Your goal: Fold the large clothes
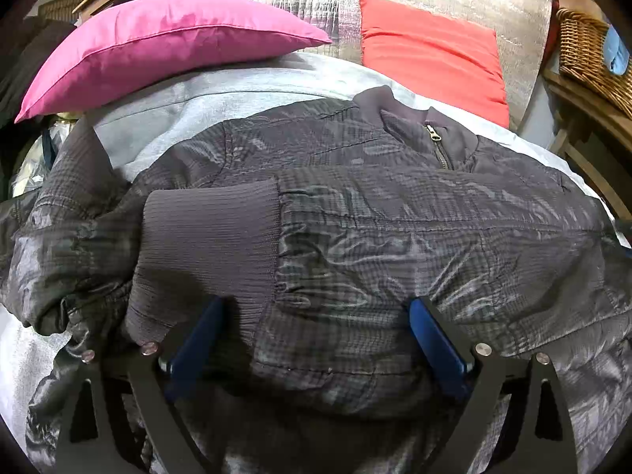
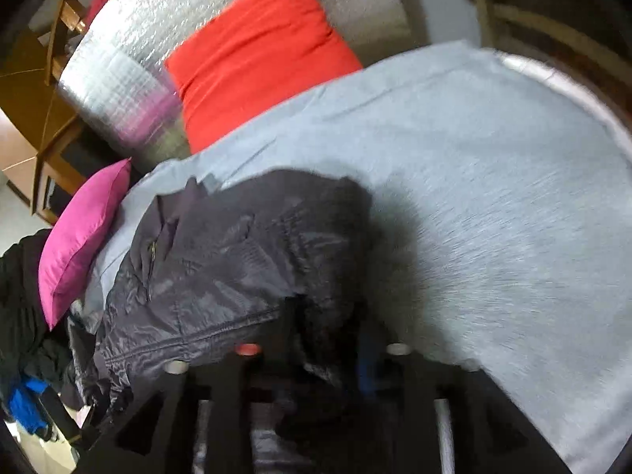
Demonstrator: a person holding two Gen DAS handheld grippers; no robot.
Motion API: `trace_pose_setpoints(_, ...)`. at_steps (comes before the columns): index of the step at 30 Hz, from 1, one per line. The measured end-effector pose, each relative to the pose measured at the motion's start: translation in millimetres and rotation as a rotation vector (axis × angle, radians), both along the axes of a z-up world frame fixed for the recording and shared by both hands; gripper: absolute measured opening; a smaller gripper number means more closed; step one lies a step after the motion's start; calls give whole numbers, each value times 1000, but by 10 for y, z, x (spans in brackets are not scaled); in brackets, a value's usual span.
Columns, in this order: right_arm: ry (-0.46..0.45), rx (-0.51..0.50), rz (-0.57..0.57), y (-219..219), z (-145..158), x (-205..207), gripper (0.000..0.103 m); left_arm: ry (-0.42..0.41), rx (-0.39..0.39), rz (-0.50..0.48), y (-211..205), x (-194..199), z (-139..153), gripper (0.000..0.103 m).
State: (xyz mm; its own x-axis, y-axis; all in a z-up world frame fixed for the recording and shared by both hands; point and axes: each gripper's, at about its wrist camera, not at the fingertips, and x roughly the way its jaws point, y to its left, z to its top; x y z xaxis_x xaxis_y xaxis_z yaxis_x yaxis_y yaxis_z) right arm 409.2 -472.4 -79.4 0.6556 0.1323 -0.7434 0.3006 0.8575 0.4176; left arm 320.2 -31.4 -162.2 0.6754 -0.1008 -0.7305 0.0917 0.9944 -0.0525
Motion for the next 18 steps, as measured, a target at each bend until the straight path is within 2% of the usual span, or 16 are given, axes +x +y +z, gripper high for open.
trace_pose_setpoints(1,-29,-4,1,22,93,-118,80,0,0,0,-9,19,-11,96)
trace_pose_setpoints(3,-41,-19,28,110,167,-263,81,-1,3,0,-16,25,-15,96)
trace_pose_setpoints(6,31,-38,82,278,25,-378,81,-2,3,-1,-12,7,-9,97)
trace_pose_setpoints(7,64,-56,104,326,-76,-379,77,-2,2,-1,-11,0,-7,97)
trace_pose_setpoints(8,83,-52,133,346,-171,-377,39,-1,2,-2,-10,0,-8,97)
trace_pose_setpoints(9,109,-34,153,349,-271,-372,35,-2,2,-2,-9,0,-9,97)
trace_pose_setpoints(11,96,-62,124,332,-248,-395,31,-1,1,-4,-10,1,-11,97)
trace_pose_setpoints(14,88,-166,83,391,-107,-428,31,-3,0,-3,-8,-4,-12,98)
trace_pose_setpoints(16,81,-184,40,405,-8,-482,35,-3,1,-3,-8,-3,-11,98)
trace_pose_setpoints(17,68,-204,8,416,48,-529,48,-3,2,-3,-11,-2,-12,98)
trace_pose_setpoints(18,49,-223,-9,444,124,-586,68,-3,2,-3,-13,-2,-12,98)
